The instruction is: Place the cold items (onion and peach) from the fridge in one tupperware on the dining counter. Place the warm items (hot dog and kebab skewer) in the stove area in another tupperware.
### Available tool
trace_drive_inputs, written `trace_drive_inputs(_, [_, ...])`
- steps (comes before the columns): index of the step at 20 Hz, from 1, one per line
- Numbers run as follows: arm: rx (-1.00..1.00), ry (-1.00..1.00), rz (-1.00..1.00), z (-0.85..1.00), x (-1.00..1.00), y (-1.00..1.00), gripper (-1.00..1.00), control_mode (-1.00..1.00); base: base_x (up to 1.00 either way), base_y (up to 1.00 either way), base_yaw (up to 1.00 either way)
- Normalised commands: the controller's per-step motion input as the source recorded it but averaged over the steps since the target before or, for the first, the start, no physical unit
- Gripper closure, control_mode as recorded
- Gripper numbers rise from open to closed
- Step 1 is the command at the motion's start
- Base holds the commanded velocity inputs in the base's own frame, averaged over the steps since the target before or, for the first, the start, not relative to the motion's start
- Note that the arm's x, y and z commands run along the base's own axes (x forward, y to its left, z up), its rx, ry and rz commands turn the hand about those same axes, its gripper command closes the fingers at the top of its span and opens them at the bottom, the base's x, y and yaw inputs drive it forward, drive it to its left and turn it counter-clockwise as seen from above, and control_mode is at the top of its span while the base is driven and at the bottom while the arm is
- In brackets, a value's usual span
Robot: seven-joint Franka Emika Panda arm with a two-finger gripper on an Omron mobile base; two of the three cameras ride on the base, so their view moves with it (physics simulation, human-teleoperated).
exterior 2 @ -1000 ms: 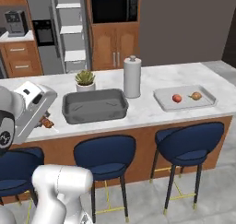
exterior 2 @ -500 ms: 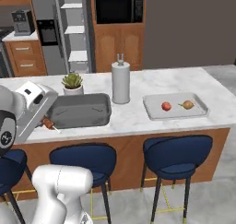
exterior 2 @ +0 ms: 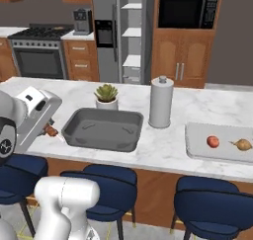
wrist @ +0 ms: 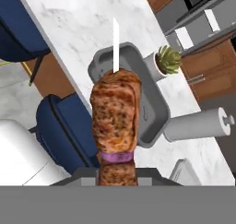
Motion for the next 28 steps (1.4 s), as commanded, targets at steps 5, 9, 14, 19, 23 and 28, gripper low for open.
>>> trace_drive_inputs(5, [0.00,0.00,0.00,0.00,0.00,0.00,1.00,1.00,0.83,-0.49,0.28])
trace_drive_inputs(9, [0.09,0.36,0.16,0.00,0.98,-0.40,1.00,-1.00,0.00,0.00,0.00])
trace_drive_inputs(14, [-0.01,0.53,0.17,-0.19,1.00,-0.08,1.00,-1.00,0.00,0.00,0.00])
trace_drive_inputs(19, [-0.01,0.43,0.15,-0.45,0.82,-0.03,1.00,-1.00,0.00,0.00,0.00])
trace_drive_inputs(23, [0.00,0.34,0.13,-0.37,0.65,-0.18,1.00,-1.00,0.00,0.00,0.00])
trace_drive_inputs(28, [0.00,0.27,0.11,-0.44,0.53,-0.09,1.00,-1.00,0.00,0.00,0.00])
